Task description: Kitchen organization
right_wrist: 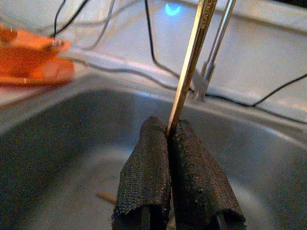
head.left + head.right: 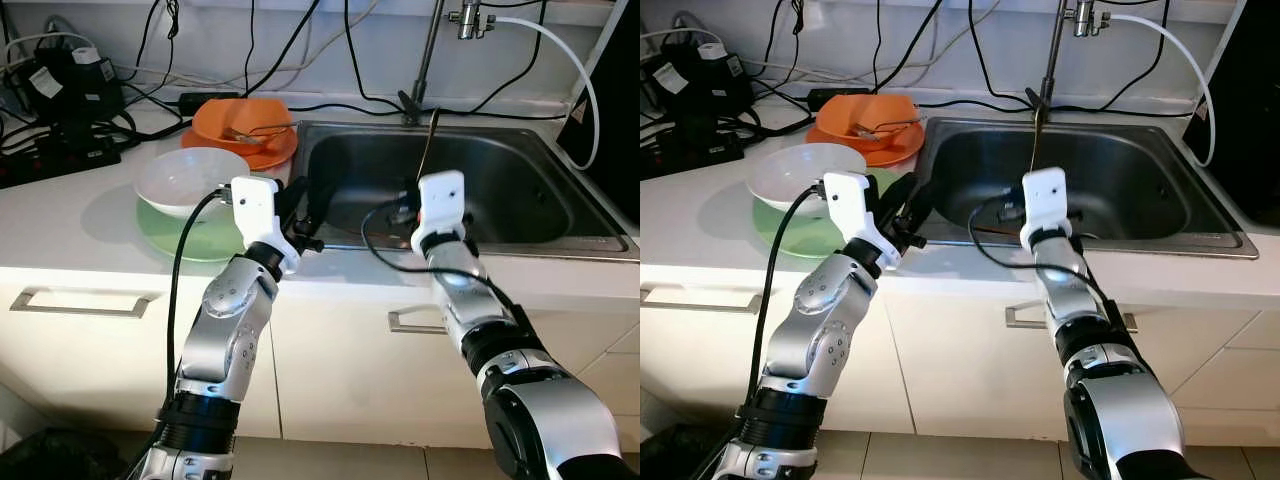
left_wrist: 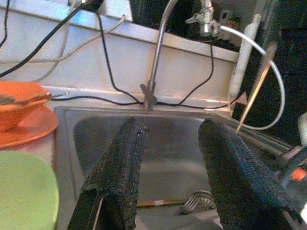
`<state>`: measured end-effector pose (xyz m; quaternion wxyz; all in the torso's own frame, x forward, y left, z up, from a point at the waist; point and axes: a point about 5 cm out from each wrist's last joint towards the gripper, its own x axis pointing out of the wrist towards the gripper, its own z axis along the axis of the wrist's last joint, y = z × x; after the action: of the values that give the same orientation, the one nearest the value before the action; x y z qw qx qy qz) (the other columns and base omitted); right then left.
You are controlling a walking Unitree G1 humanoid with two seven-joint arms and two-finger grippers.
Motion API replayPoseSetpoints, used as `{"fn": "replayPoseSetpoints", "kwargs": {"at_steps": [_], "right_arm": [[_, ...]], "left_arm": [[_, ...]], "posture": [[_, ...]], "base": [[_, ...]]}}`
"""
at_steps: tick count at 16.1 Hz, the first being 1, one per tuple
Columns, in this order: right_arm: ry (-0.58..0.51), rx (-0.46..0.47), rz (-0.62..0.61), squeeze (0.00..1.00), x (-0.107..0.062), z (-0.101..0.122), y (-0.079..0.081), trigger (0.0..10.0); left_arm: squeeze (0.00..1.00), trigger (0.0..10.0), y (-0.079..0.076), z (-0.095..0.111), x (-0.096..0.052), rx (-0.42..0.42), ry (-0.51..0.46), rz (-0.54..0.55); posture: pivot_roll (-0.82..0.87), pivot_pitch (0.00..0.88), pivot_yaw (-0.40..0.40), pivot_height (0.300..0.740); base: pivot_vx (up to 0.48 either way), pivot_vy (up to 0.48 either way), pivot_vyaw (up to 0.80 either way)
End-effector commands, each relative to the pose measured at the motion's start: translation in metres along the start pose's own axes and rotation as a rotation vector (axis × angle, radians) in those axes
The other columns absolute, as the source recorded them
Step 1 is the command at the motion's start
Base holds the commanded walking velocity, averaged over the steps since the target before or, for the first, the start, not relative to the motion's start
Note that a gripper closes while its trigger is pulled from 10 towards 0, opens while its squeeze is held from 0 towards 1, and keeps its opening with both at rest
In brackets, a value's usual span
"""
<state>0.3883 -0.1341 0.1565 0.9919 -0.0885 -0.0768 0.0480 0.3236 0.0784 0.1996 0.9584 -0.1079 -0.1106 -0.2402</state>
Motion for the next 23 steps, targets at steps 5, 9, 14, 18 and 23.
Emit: {"fn": "replayPoseSetpoints", "kwargs": {"at_steps": [5, 9, 14, 18, 23], "right_arm": [[0.002, 0.000, 0.014, 0.00, -0.001, -0.002, 0.011, 10.0], [0.039, -0.007, 0.020, 0.00, -0.003, -0.010, 0.015, 10.0], [0.065, -0.002, 0.030, 0.72, -0.007, -0.017, 0.020, 10.0], [0.068, -0.006, 0.028, 0.14, -0.007, -0.017, 0.020, 10.0], [0.068, 0.003, 0.039, 0.00, -0.008, -0.018, 0.022, 10.0]], "left_arm": [[0.00, 10.0, -0.010, -0.002, -0.006, 0.009, 0.026, -0.033], [0.00, 10.0, -0.012, -0.005, -0.010, 0.010, 0.051, -0.043], [0.00, 10.0, -0.010, -0.003, -0.012, 0.017, 0.058, -0.025], [0.00, 10.0, -0.009, -0.003, -0.011, 0.018, 0.060, -0.021], [0.00, 10.0, -0.009, -0.002, -0.011, 0.019, 0.062, -0.015]], "posture": [[0.10, 0.000, -0.002, 0.740], [0.11, 0.000, -0.002, 0.740], [0.12, 0.000, -0.001, 0.740], [0.12, 0.000, 0.002, 0.740], [0.11, 0.000, 0.001, 0.740]], "base": [[0.000, 0.000, 0.00], [0.000, 0.000, 0.00], [0.000, 0.000, 0.00], [0.000, 0.000, 0.00], [0.000, 0.000, 0.00]]}}
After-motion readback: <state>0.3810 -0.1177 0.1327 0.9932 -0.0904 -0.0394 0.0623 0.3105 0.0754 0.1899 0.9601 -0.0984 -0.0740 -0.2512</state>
